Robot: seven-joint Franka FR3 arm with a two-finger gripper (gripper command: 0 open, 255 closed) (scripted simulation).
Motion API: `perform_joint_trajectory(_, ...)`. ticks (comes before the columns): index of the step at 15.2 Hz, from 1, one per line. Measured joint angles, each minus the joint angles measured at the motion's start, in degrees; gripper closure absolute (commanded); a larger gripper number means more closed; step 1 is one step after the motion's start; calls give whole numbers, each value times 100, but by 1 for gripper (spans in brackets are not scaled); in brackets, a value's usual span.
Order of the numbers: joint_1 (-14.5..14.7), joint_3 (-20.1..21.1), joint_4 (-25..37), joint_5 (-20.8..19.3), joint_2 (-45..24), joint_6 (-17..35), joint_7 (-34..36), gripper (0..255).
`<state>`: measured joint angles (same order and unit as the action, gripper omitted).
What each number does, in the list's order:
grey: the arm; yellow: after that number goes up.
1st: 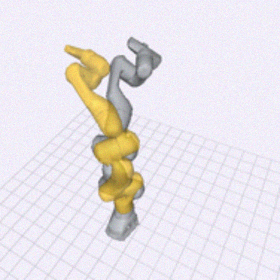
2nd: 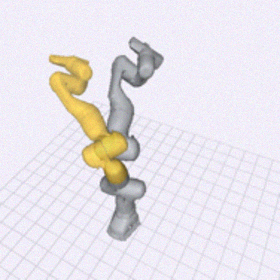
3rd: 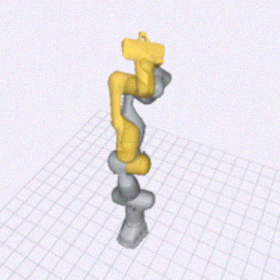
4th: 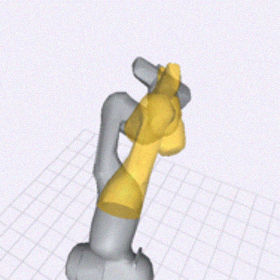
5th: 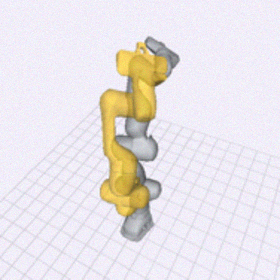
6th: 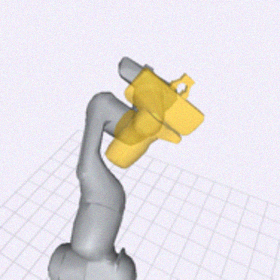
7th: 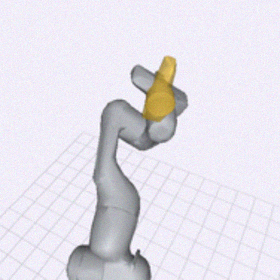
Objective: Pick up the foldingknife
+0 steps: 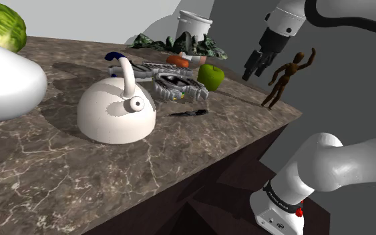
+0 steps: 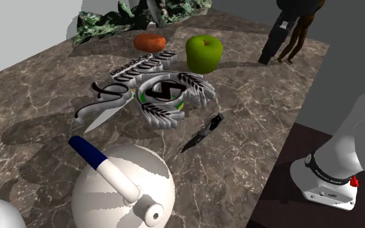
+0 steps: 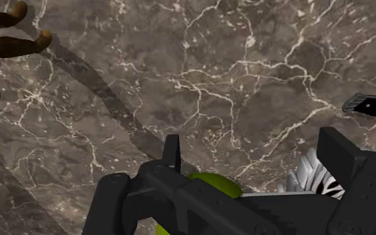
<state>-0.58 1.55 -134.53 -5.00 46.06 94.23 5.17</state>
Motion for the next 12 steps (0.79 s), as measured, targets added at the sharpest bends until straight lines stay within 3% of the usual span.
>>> perform_joint_trajectory(3, 134, 32, 61, -28, -226, 121, -221, 0)
perform_joint_trajectory(12, 1059, 449, 526, -185, -1594, 690, -1731, 0)
